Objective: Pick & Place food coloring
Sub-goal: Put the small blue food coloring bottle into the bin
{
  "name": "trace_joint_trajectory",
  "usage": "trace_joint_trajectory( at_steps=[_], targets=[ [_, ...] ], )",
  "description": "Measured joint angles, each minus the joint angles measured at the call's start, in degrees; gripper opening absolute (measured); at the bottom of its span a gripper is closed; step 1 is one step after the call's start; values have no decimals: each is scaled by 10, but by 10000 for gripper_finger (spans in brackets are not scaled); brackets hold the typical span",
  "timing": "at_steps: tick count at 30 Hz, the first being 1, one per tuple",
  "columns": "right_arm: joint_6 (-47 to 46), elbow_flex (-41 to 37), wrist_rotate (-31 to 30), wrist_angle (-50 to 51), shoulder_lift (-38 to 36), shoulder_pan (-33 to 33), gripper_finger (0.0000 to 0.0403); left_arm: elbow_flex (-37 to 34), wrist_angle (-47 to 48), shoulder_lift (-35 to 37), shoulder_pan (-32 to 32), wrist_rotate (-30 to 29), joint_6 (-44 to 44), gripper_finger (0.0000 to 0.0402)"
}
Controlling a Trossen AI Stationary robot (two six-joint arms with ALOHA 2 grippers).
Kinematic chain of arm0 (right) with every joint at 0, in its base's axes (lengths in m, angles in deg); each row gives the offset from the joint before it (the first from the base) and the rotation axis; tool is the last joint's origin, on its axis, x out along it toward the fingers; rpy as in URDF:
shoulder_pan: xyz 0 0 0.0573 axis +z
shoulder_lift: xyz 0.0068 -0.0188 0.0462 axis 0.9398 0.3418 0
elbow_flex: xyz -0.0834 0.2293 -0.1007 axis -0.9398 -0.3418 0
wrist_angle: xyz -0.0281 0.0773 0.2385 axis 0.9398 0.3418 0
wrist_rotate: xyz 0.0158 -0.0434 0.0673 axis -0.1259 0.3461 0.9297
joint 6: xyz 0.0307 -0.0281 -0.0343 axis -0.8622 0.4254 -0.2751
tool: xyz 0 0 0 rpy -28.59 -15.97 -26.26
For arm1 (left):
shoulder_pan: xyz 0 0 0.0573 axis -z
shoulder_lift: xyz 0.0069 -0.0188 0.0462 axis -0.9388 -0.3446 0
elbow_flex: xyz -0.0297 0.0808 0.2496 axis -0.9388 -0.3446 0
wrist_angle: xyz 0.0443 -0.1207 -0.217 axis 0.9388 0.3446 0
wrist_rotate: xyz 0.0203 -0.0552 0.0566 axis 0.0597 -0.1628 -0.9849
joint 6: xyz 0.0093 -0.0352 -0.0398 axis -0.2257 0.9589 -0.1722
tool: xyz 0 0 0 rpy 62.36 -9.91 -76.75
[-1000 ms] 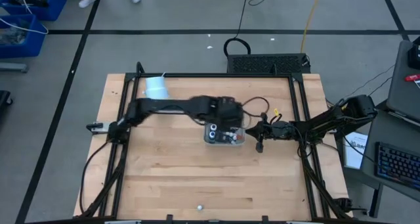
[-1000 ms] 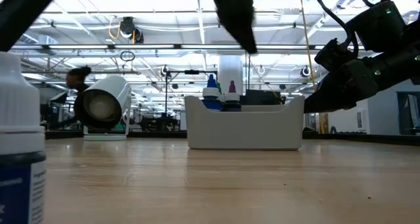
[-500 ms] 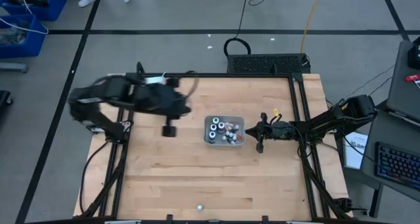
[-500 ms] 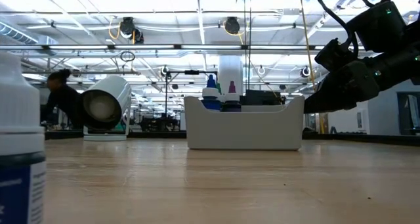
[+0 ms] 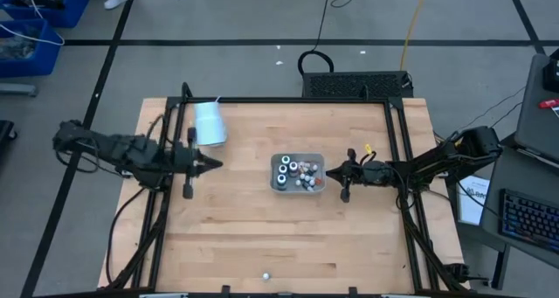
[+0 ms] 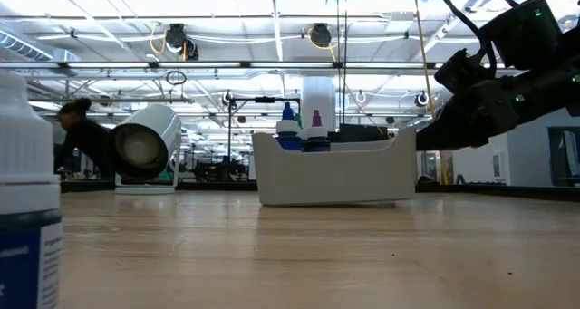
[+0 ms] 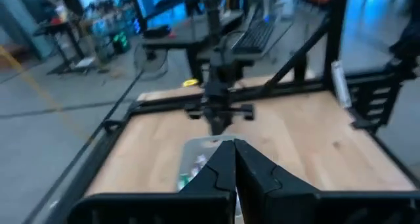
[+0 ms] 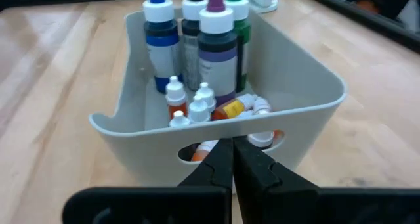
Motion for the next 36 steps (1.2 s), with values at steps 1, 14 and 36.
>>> trace_joint_trajectory(
  at_steps=[1, 14, 36],
  targets=[
    [4, 0, -8, -3, 0, 0, 0, -41, -38, 19, 0, 10, 1, 4],
    [-9, 0, -4, 10, 0, 0, 0, -330, -329, 95, 0, 47, 0, 6],
    [-98, 0, 162, 175, 0, 3, 0, -387, -358, 95, 2, 74, -82, 6]
  ],
)
